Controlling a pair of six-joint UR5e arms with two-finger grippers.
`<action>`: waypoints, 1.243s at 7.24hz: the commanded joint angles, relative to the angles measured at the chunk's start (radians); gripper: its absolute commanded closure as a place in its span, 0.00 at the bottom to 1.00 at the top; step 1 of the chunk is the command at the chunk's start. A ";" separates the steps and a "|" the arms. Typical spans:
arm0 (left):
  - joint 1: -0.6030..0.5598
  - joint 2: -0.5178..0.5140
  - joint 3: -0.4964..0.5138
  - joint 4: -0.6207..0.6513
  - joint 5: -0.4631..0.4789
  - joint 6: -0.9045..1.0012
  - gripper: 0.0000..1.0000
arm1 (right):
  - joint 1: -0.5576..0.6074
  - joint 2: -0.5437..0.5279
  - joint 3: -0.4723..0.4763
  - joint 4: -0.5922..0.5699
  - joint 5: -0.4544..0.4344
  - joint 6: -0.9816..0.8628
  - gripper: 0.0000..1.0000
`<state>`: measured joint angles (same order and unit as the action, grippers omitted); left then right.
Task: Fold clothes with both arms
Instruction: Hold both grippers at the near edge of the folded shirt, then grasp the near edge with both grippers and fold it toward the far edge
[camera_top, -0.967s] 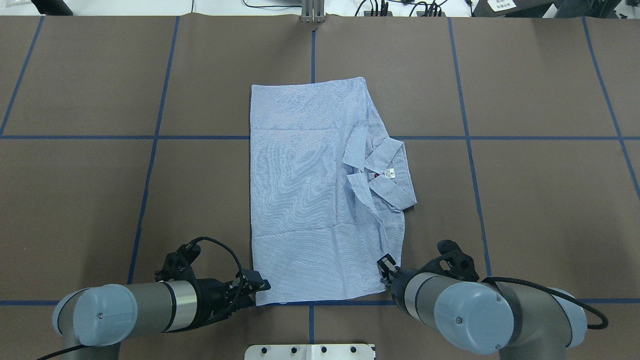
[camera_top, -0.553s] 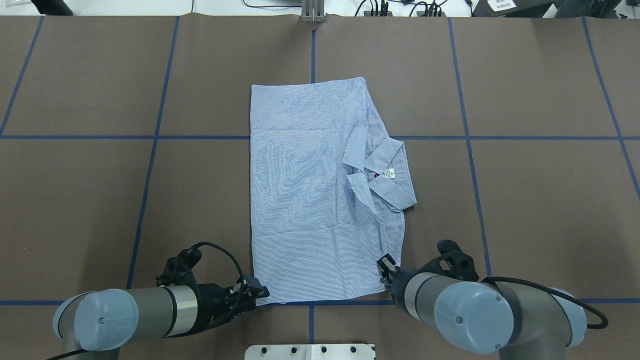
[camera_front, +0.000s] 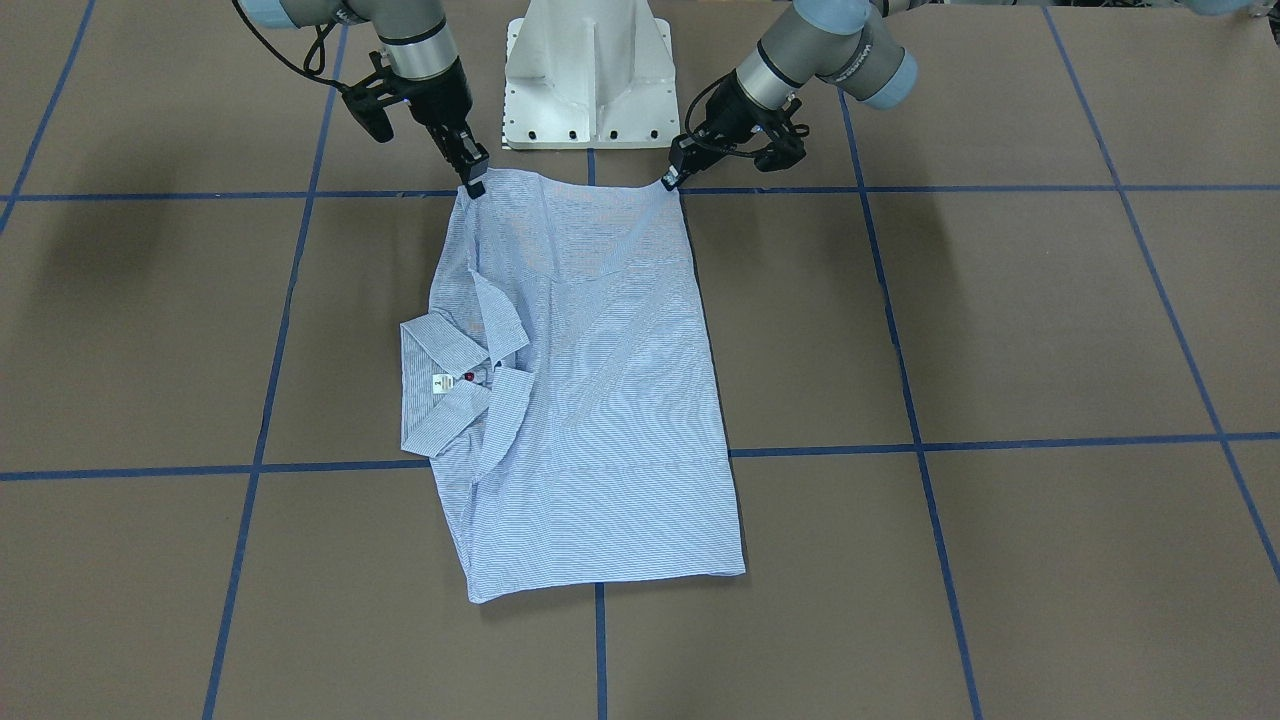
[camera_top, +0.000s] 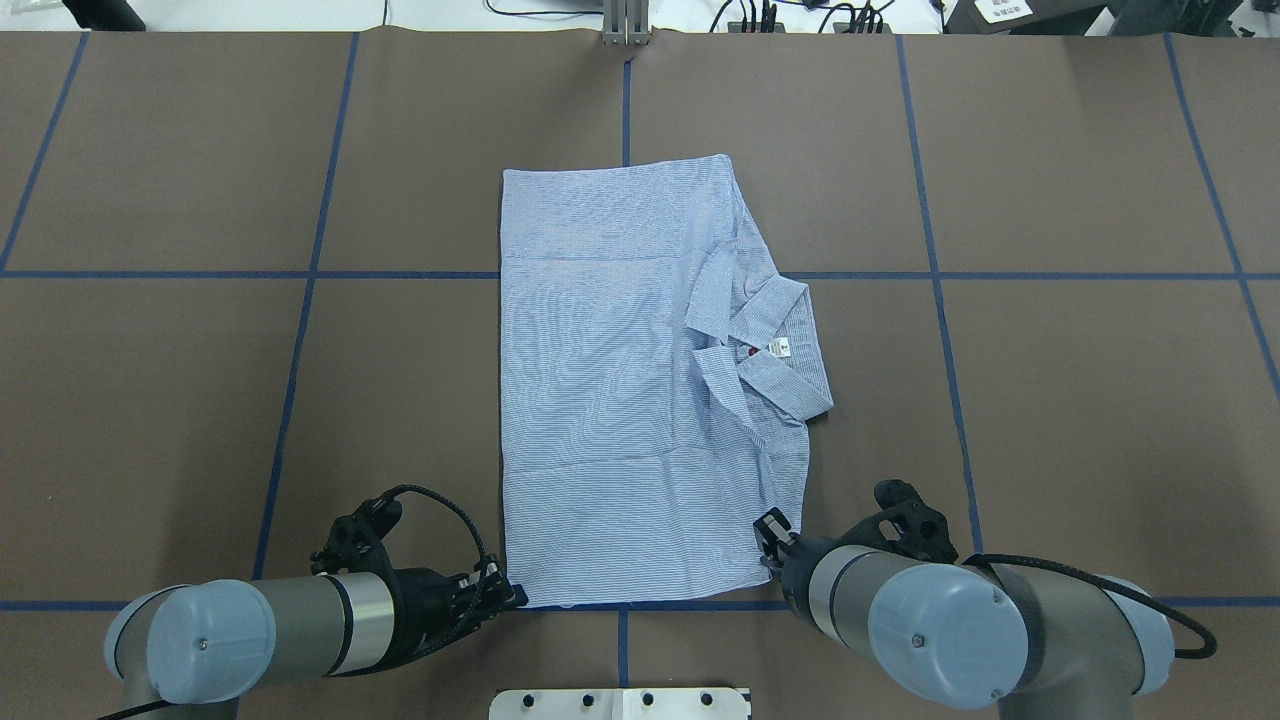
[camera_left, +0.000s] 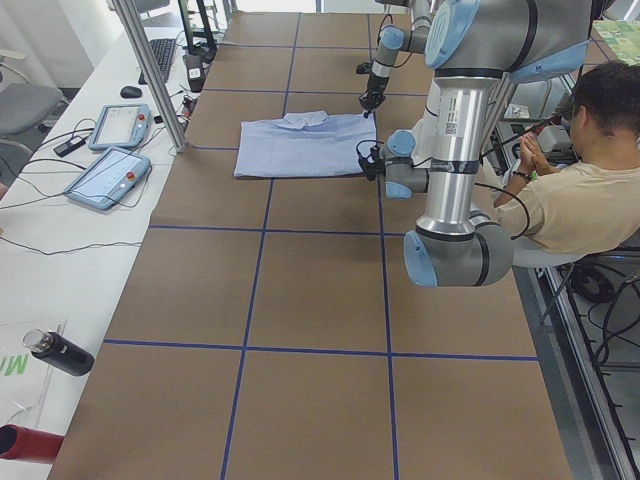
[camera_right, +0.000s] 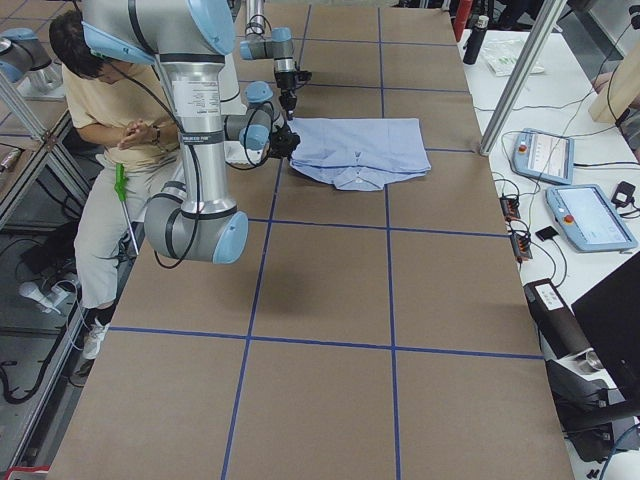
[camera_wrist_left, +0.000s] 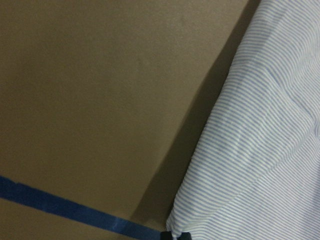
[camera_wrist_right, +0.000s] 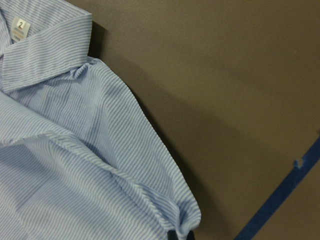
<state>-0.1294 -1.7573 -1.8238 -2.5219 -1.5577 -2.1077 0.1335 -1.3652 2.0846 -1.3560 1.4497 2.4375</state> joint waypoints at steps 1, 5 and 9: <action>-0.001 0.004 -0.037 0.000 -0.002 0.002 1.00 | 0.000 0.000 0.009 0.000 0.000 0.000 1.00; -0.039 0.092 -0.258 0.003 -0.013 0.002 1.00 | 0.027 -0.046 0.196 -0.054 0.001 0.081 1.00; -0.459 -0.239 0.033 0.124 -0.247 0.021 1.00 | 0.423 0.199 -0.123 -0.057 0.303 -0.087 1.00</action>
<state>-0.4791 -1.8915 -1.8996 -2.4228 -1.7462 -2.0893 0.4513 -1.2386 2.0670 -1.4112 1.6917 2.4229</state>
